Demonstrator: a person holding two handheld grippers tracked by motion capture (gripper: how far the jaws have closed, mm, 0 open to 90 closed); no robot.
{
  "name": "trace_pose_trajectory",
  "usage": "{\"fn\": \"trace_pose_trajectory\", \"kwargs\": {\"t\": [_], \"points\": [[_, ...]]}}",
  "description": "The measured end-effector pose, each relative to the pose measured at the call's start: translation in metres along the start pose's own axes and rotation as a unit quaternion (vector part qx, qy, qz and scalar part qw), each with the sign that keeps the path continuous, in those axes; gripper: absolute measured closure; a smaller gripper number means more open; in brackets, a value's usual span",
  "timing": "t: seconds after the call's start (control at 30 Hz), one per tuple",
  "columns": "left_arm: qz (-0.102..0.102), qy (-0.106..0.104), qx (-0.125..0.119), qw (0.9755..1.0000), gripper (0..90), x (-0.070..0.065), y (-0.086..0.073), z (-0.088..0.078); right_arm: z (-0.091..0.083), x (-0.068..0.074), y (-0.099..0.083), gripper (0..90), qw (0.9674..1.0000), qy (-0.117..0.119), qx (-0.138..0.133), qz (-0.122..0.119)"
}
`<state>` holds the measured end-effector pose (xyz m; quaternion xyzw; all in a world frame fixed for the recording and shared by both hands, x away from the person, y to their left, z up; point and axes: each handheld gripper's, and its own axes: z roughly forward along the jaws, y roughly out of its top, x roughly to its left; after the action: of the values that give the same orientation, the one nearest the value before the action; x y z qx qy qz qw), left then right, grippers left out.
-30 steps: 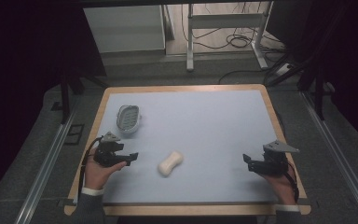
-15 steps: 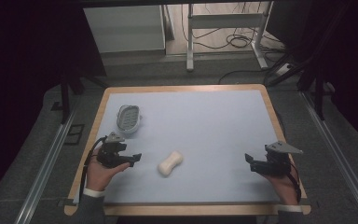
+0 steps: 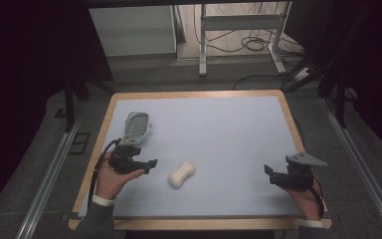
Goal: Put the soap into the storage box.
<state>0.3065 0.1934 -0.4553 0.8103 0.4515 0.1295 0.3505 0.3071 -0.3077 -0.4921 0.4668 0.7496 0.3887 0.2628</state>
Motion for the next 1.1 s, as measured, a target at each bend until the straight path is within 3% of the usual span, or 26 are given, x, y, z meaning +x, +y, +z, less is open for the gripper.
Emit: {"fn": "trace_pose_trajectory", "kwargs": {"t": [0.43, 0.83, 1.1], "points": [[0.029, -0.025, 0.029, 0.9989, 22.3, -0.02, 0.016, 0.015, -0.001, -0.001, -0.001, 12.3, 1.0, 0.002, 0.0, 0.001], [0.065, -0.034, 0.059, 0.9956, 22.5, -0.044, 0.025, 0.04, 0.001, 0.0, -0.002, 12.3, 1.0, 0.006, 0.004, -0.003], [0.071, -0.039, 0.084, 0.9932, 22.9, -0.055, 0.028, 0.06, 0.0, -0.001, -0.002, 12.3, 1.0, 0.004, 0.002, -0.003]]}}
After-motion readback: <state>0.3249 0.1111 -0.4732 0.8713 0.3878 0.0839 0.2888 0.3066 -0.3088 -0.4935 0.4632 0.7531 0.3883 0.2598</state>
